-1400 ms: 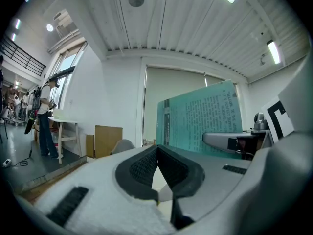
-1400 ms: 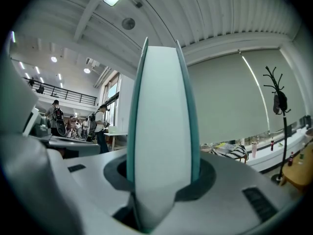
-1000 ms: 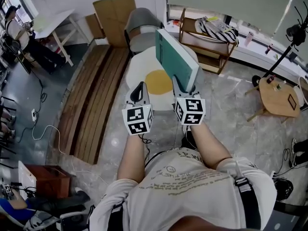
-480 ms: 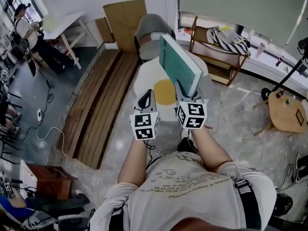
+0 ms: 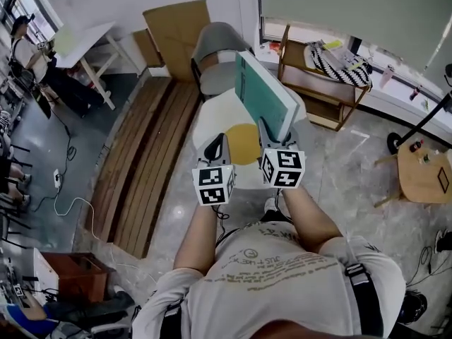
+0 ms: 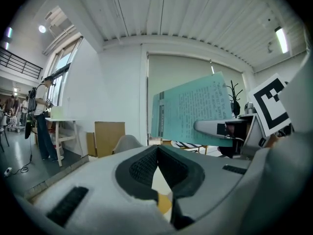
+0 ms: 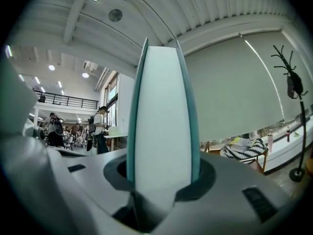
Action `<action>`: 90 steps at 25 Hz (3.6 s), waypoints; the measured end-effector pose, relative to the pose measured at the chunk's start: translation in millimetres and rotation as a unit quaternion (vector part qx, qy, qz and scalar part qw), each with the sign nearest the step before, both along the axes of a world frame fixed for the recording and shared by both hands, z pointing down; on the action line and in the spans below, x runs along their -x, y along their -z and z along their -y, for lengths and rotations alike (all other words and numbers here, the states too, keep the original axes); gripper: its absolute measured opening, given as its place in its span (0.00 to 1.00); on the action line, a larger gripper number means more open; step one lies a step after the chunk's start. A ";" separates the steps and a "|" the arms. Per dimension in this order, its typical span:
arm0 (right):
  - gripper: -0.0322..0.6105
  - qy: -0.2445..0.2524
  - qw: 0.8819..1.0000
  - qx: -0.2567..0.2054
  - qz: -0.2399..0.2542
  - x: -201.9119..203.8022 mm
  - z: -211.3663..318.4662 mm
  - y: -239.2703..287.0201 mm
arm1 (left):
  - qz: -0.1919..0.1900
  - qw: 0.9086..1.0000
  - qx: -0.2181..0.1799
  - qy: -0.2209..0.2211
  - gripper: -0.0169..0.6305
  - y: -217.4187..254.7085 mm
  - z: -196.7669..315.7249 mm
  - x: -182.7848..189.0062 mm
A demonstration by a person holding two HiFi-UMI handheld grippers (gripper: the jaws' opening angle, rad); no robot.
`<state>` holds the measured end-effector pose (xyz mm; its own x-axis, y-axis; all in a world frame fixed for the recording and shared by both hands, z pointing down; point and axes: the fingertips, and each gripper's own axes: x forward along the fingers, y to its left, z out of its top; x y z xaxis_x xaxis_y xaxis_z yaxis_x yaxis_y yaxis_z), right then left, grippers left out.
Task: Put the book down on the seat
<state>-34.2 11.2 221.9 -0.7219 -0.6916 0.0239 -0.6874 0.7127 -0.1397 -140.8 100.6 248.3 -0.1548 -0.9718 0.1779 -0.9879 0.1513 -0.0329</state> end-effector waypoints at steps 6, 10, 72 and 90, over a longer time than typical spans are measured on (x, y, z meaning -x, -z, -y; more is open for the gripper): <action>0.31 0.008 1.000 0.020 -0.011 8.3 58.1 -13.3 | -0.001 1.000 0.015 0.005 0.05 -7.8 55.9 6.6; 0.31 0.015 1.000 0.024 -0.014 10.4 93.2 -18.2 | -0.005 1.000 0.022 0.009 0.05 -10.5 93.1 8.4; 0.31 -0.022 0.876 0.414 -0.245 -10.6 148.3 -512.7 | -0.153 0.921 0.324 -0.155 0.05 -411.6 200.7 11.7; 0.31 0.054 0.856 0.466 -0.217 8.0 182.9 -669.4 | -0.179 0.893 0.370 -0.183 0.05 -541.6 184.5 10.2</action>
<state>-42.3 -171.6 891.3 -0.5636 -0.1562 0.8111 -0.7556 0.4941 -0.4299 -151.0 -83.9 789.9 0.3445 -0.5423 0.7663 -0.9341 -0.1166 0.3374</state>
